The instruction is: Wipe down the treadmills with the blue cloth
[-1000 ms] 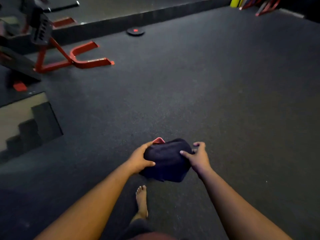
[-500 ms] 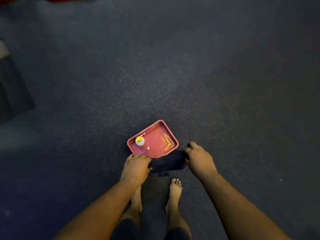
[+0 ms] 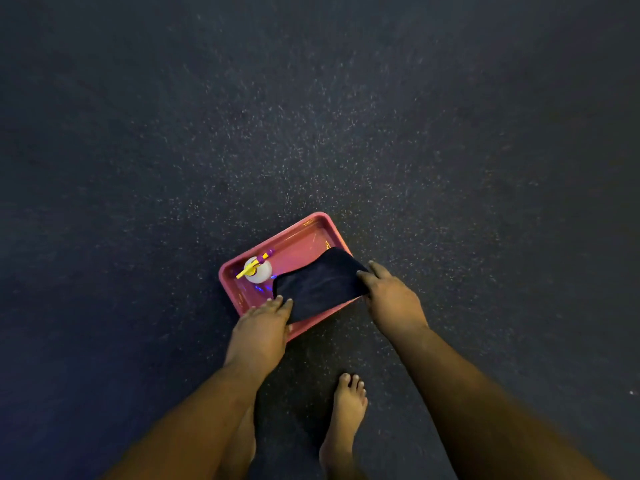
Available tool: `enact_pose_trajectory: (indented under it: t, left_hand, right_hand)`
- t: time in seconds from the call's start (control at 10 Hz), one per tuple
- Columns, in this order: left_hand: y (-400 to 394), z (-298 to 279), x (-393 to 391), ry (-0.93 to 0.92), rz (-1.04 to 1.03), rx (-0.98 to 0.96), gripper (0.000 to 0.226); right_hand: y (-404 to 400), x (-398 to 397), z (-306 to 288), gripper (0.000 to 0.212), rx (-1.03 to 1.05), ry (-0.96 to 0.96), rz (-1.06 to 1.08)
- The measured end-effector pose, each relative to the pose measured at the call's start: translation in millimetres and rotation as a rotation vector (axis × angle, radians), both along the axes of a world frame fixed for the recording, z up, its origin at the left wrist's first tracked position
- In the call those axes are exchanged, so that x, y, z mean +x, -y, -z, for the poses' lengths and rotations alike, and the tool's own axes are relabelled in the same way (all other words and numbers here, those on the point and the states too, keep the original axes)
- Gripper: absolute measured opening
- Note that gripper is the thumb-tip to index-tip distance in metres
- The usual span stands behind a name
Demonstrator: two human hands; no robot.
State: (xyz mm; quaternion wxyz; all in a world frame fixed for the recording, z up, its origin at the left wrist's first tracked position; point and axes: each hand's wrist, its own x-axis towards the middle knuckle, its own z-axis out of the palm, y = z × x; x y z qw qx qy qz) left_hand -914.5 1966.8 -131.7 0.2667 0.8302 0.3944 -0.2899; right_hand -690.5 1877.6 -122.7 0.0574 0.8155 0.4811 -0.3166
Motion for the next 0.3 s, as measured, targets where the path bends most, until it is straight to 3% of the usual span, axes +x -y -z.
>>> enact_pose_trajectory:
  t: [0.1,0.3]
  left_hand:
    - [7.5,23.2,-2.3,0.009,-0.168,-0.120,0.064]
    - [-7.3,-45.4,13.1,0.190,-0.611,-0.301,0.068]
  right_hand:
    - [11.3,-0.3,24.8,0.052,-0.038,-0.159,0.231]
    - [14.0,-3.3,-40.2,0.051,0.102,-0.390,0.665]
